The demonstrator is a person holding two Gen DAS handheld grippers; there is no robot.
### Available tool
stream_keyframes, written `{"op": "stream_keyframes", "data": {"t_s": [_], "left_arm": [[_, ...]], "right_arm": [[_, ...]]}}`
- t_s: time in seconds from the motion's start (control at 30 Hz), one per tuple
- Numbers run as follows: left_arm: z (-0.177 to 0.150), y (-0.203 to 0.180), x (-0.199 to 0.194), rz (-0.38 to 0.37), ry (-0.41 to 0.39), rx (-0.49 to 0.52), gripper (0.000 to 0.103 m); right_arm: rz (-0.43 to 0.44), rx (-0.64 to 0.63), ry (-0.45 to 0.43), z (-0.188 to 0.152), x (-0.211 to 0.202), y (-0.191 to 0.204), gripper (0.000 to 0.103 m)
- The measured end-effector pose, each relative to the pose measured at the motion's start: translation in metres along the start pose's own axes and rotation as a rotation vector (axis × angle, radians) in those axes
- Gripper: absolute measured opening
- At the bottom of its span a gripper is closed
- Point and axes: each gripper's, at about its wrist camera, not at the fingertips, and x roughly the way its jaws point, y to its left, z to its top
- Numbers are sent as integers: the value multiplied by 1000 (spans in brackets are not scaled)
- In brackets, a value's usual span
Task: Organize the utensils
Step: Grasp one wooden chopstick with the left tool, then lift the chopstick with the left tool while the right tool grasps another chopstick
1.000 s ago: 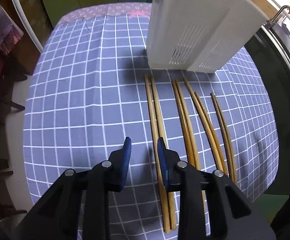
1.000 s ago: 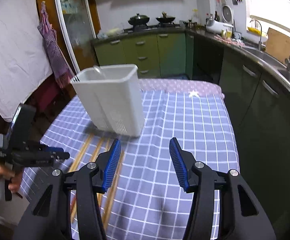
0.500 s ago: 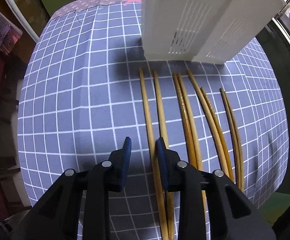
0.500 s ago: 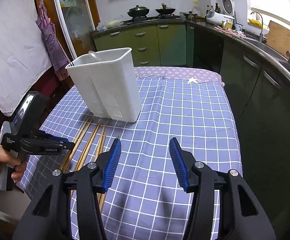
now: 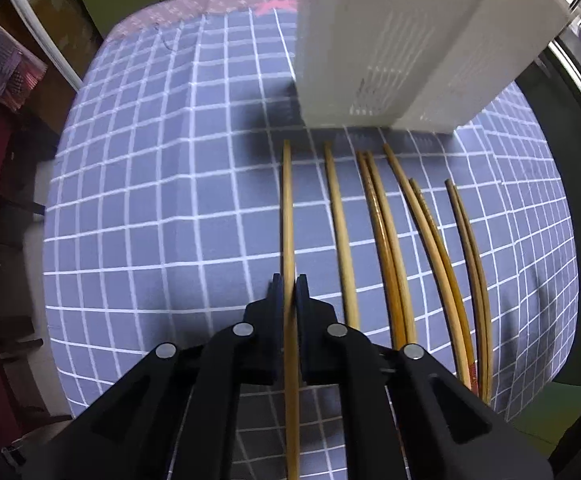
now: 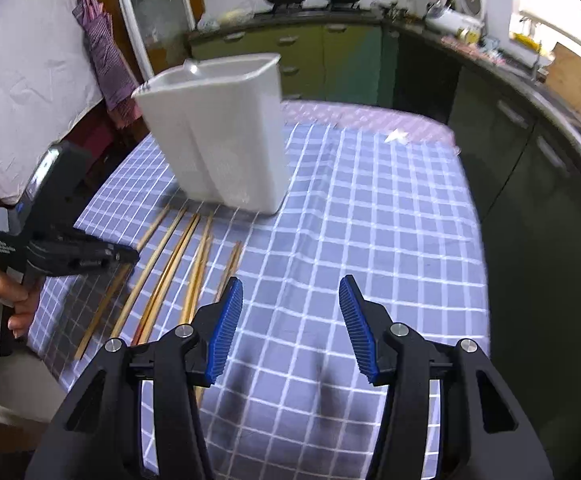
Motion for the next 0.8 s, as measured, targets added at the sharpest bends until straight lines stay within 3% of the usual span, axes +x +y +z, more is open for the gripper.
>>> {"op": "stream_keyframes", "data": {"t_s": [0.23, 0.37, 0.47, 0.8], "left_arm": [[-15, 17, -51, -32, -190, -36, 6], [-34, 17, -86, -27, -332, -30, 6], [-46, 12, -104, -13, -409, -7, 6], [-70, 5, -124, -23, -489, 37, 6]], "right_arm": [[47, -57, 151, 1, 44, 26, 49], [108, -31, 229, 5, 69, 29, 24], [125, -16, 265, 8, 82, 30, 21], [62, -42, 334, 10, 104, 40, 19]]}}
